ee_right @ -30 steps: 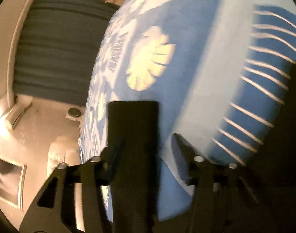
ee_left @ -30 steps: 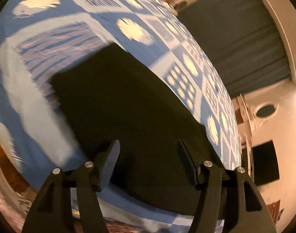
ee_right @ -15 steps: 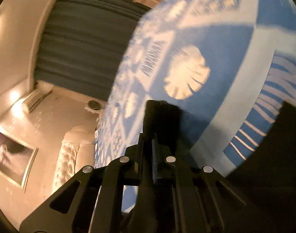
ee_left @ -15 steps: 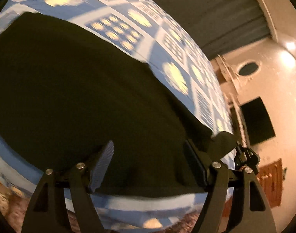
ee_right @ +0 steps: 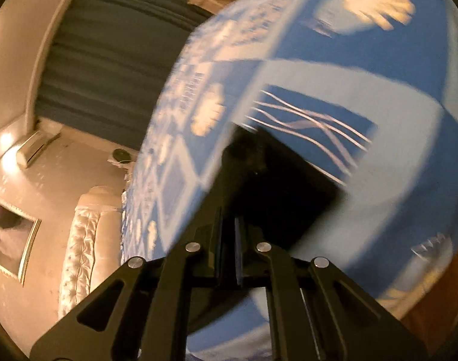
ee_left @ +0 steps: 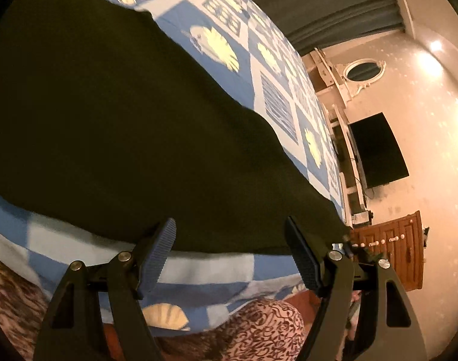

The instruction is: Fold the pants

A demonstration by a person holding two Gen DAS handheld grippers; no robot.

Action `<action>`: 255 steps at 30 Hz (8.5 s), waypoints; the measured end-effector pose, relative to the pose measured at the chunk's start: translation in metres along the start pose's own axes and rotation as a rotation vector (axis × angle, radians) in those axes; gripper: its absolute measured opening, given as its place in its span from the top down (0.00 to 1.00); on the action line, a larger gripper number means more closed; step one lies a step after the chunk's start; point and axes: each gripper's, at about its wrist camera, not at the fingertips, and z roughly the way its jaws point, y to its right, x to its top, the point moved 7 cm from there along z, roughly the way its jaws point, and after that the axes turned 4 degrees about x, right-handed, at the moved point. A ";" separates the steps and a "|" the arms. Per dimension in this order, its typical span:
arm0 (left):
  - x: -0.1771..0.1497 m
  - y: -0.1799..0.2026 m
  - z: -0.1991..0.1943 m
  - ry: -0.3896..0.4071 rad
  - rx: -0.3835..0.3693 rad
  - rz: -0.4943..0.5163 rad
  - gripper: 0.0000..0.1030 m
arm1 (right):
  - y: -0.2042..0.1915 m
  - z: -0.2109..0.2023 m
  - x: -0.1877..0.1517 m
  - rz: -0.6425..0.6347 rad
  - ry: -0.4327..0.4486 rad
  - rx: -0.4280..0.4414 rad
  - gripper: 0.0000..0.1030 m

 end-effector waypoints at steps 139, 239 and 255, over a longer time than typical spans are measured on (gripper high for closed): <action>0.093 -0.136 -0.088 0.152 0.331 0.181 0.11 | -0.282 0.171 -0.382 -0.938 -0.650 0.136 0.40; 0.197 -0.304 -0.165 0.077 -0.042 -0.182 0.73 | -0.167 0.127 -0.183 -0.563 -0.499 0.089 0.29; 0.201 -0.100 -0.206 0.147 -0.171 0.063 0.80 | -0.184 0.116 -0.174 -0.535 -0.435 0.148 0.29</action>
